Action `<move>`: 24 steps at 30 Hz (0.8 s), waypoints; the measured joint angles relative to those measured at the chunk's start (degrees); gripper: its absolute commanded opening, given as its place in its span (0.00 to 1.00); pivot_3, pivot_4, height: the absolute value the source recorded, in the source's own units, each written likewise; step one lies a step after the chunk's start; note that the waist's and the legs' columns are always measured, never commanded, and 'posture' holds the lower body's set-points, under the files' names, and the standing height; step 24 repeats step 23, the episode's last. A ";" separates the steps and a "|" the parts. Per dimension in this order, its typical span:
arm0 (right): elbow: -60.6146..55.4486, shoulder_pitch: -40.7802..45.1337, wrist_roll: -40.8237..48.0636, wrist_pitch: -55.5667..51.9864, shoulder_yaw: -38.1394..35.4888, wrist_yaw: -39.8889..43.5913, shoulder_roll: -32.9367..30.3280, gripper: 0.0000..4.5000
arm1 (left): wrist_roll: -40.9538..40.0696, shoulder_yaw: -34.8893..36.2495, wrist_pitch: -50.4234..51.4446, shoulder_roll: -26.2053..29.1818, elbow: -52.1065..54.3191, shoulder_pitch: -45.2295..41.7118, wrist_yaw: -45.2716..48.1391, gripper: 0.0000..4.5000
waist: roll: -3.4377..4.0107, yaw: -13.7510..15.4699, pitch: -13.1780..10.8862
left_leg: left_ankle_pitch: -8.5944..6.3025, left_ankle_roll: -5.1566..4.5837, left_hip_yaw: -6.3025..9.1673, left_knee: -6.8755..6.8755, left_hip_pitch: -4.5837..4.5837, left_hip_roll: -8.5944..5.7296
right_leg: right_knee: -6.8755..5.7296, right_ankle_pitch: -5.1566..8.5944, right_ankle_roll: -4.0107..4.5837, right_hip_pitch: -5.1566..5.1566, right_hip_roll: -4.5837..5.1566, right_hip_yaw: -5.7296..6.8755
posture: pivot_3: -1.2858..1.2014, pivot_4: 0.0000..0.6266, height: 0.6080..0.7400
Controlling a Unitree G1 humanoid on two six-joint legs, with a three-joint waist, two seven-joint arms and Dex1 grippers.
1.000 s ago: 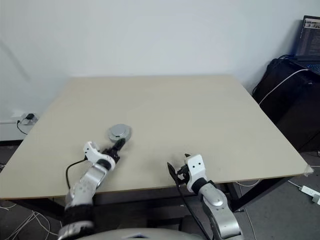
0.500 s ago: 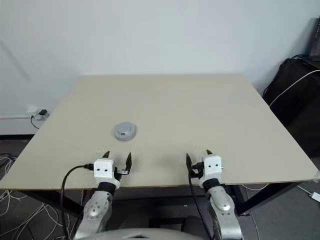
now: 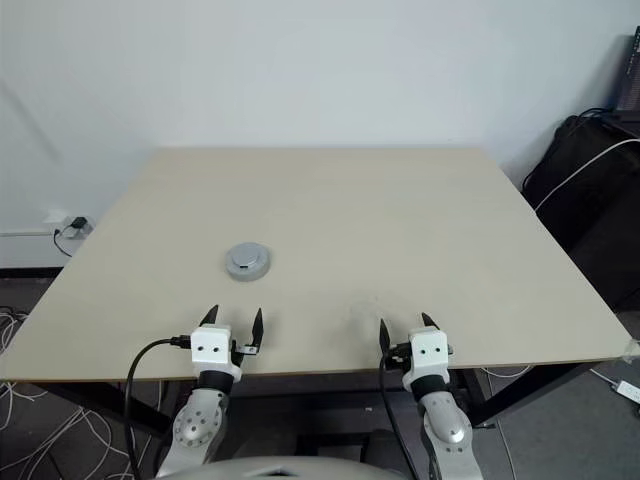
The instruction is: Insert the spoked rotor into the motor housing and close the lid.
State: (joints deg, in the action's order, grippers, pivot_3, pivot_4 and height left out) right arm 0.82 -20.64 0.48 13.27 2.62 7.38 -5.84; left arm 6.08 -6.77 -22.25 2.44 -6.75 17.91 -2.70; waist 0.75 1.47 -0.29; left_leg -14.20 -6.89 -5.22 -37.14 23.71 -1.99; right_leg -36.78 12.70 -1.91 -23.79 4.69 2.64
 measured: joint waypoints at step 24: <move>-0.91 -0.01 -0.50 -0.16 0.99 -0.32 1.58 1.00 | 0.72 -0.54 -0.37 -0.60 -2.29 -3.49 0.69 0.99 | 0.05 0.04 -0.07 | 0.00 0.00 0.00 0.01 -0.02 0.07 | -0.01 0.08 0.01 0.00 -0.02 0.07 | 0.52 0.00 1.00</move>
